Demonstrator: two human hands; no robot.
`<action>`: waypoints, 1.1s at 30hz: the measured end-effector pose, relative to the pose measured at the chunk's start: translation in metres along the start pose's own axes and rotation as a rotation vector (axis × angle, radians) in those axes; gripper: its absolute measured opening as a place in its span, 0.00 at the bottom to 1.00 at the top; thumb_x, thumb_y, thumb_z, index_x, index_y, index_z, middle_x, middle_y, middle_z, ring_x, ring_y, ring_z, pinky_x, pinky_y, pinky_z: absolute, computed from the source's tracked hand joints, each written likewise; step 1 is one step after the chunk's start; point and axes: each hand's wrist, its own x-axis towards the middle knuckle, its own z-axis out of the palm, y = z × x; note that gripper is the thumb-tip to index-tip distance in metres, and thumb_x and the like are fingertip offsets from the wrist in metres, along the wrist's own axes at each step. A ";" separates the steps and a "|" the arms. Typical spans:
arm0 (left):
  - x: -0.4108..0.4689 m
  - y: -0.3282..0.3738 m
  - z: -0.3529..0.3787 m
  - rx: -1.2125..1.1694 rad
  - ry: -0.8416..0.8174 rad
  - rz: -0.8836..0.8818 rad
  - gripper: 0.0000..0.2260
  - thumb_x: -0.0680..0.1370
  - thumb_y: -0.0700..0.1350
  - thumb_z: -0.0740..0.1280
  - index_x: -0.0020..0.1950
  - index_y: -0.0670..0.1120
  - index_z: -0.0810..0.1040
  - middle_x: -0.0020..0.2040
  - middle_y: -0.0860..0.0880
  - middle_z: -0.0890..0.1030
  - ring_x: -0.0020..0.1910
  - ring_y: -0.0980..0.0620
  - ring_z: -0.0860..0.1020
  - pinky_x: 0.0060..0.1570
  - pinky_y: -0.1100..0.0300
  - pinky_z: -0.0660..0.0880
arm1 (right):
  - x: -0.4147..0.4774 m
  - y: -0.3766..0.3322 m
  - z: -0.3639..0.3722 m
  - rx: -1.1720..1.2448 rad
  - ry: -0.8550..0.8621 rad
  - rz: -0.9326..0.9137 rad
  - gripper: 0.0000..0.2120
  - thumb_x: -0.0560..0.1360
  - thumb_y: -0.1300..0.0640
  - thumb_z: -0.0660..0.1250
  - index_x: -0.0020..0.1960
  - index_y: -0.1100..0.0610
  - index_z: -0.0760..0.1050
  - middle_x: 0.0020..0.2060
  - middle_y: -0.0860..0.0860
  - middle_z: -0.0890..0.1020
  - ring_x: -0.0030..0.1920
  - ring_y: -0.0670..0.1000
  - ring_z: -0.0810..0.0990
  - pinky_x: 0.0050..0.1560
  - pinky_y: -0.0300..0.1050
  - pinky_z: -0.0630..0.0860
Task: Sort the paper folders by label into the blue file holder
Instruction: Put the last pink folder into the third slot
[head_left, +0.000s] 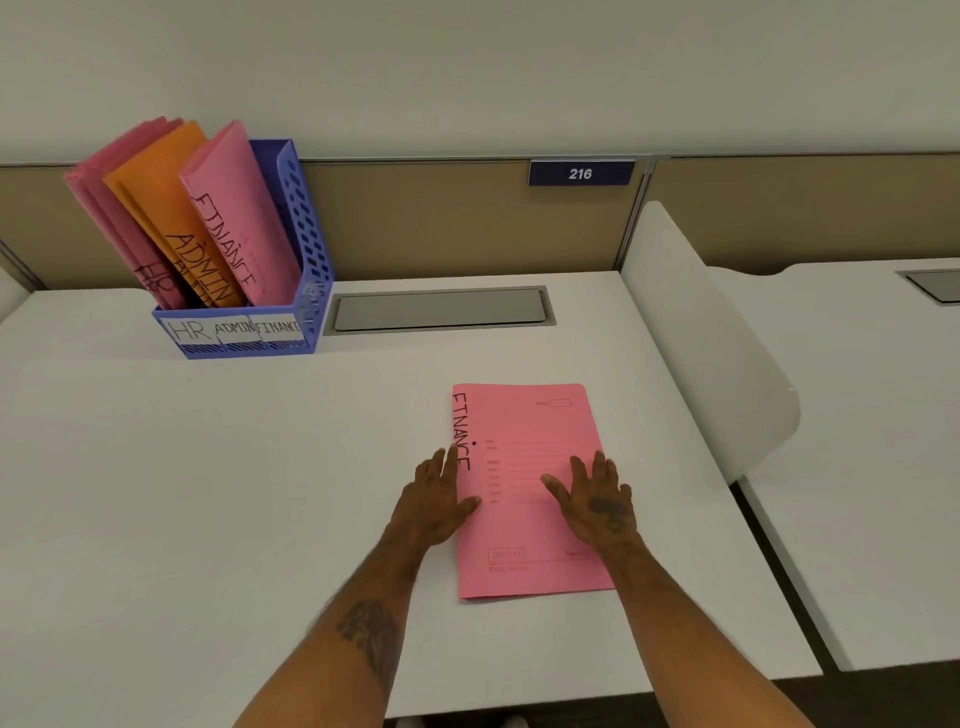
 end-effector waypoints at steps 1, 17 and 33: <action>0.001 0.003 0.002 -0.004 0.004 -0.027 0.40 0.80 0.62 0.61 0.81 0.44 0.43 0.81 0.44 0.50 0.79 0.44 0.51 0.72 0.43 0.62 | 0.000 0.003 0.001 0.006 -0.002 0.018 0.38 0.76 0.29 0.43 0.77 0.52 0.54 0.78 0.58 0.52 0.77 0.60 0.51 0.73 0.64 0.55; 0.010 0.026 0.013 -0.275 -0.018 -0.259 0.28 0.79 0.60 0.63 0.70 0.43 0.67 0.67 0.41 0.67 0.69 0.42 0.63 0.66 0.46 0.66 | 0.010 -0.005 0.007 0.232 0.103 0.231 0.38 0.75 0.29 0.45 0.73 0.55 0.59 0.67 0.59 0.69 0.66 0.60 0.68 0.62 0.58 0.70; -0.032 0.016 -0.022 -0.984 0.198 -0.259 0.25 0.79 0.46 0.69 0.71 0.48 0.59 0.63 0.43 0.78 0.53 0.42 0.83 0.53 0.42 0.81 | 0.009 -0.042 0.001 0.507 0.108 0.246 0.37 0.75 0.29 0.45 0.72 0.55 0.62 0.67 0.60 0.70 0.65 0.61 0.70 0.61 0.60 0.72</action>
